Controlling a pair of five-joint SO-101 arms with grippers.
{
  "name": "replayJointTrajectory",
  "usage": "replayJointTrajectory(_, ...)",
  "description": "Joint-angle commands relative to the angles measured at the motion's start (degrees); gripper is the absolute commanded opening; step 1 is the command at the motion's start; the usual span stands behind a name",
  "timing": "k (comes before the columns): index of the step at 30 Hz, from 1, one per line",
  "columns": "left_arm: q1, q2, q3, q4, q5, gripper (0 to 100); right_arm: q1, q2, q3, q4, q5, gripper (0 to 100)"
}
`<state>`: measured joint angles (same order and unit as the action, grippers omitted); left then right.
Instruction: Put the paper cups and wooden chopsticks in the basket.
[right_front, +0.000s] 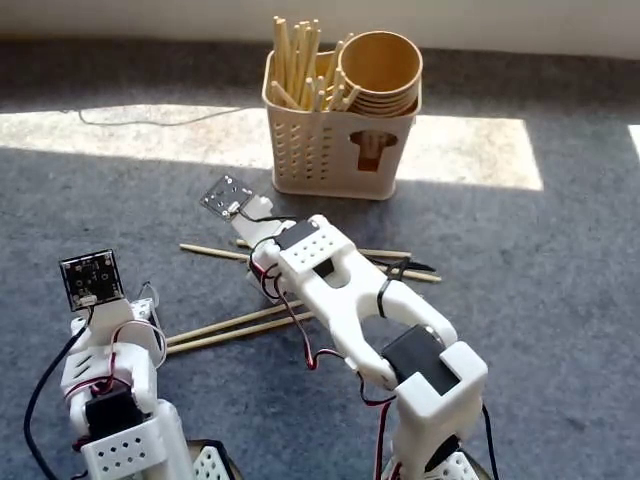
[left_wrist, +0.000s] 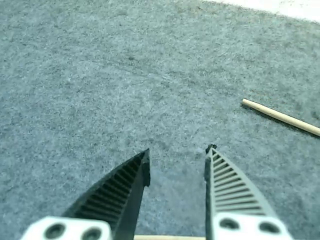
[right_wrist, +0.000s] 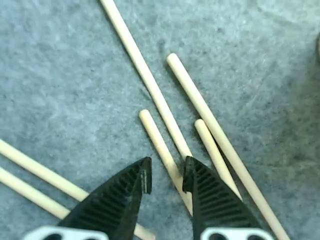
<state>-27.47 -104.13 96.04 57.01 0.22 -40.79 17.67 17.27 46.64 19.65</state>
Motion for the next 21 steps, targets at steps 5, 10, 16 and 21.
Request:
replayJointTrajectory(5, 1.2, -0.6, 1.0, -0.7, -0.6, 18, 1.4, 1.5, 0.1, 5.5, 5.8, 0.4)
replayJointTrajectory(10, 1.2, -0.6, 1.0, -0.7, -0.6, 18, 1.4, 1.5, 0.1, 8.4, 6.6, 0.9)
replayJointTrajectory(16, 1.2, -0.6, 1.1, -0.7, -0.6, 18, 1.0, 1.9, 0.1, 8.8, 6.8, 1.0)
replayJointTrajectory(21, 1.3, -0.6, 1.1, -0.7, -0.6, 18, 1.6, 1.3, 0.2, 11.5, 6.9, 0.5)
